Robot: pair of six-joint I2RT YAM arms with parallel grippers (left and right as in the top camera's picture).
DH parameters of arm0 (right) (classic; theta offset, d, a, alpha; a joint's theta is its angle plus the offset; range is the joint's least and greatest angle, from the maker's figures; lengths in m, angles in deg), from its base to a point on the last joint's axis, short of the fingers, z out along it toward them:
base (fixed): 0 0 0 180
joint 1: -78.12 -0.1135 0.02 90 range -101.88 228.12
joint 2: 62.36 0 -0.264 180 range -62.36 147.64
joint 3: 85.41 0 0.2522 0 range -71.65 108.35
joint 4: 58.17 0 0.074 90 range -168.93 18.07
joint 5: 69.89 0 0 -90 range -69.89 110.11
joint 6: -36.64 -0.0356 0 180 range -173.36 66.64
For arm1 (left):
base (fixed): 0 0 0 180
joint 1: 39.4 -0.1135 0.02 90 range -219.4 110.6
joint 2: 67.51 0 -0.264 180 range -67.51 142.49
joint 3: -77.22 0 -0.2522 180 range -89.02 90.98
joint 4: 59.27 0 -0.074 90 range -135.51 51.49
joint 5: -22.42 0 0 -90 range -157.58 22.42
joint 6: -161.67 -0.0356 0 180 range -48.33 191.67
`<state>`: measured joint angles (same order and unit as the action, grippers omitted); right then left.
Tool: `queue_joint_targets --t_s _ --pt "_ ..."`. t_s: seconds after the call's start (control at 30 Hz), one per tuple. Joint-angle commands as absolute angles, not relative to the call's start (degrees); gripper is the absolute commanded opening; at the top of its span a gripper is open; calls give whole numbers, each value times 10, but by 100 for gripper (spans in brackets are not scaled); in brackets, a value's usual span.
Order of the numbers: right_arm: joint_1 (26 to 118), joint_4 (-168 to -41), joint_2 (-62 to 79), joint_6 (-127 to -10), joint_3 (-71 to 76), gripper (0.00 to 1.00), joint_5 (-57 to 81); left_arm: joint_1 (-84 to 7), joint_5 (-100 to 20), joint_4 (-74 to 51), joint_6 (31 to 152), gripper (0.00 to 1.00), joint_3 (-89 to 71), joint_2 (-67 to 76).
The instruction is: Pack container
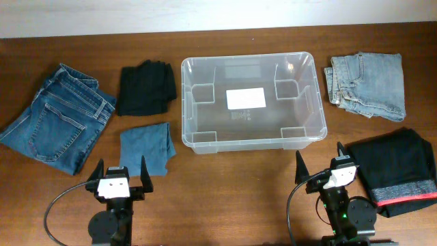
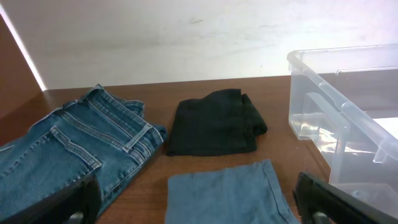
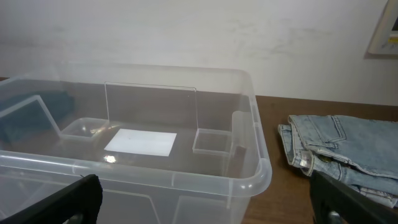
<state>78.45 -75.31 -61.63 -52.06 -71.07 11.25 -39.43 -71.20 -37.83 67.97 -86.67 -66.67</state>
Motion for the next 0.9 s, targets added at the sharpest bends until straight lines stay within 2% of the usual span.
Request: queue_joint_targets --t_s 0.0,0.67,0.87 --pt "784 -756 -620 -522 -713 98 118 -396 -718 -381 668 99 -871 -671" --pt "784 -756 -620 -522 -713 98 117 -396 -718 -381 669 99 -871 -671" --pt "784 -738 -620 -596 -713 98 62 -396 -719 -381 669 99 -871 -671"
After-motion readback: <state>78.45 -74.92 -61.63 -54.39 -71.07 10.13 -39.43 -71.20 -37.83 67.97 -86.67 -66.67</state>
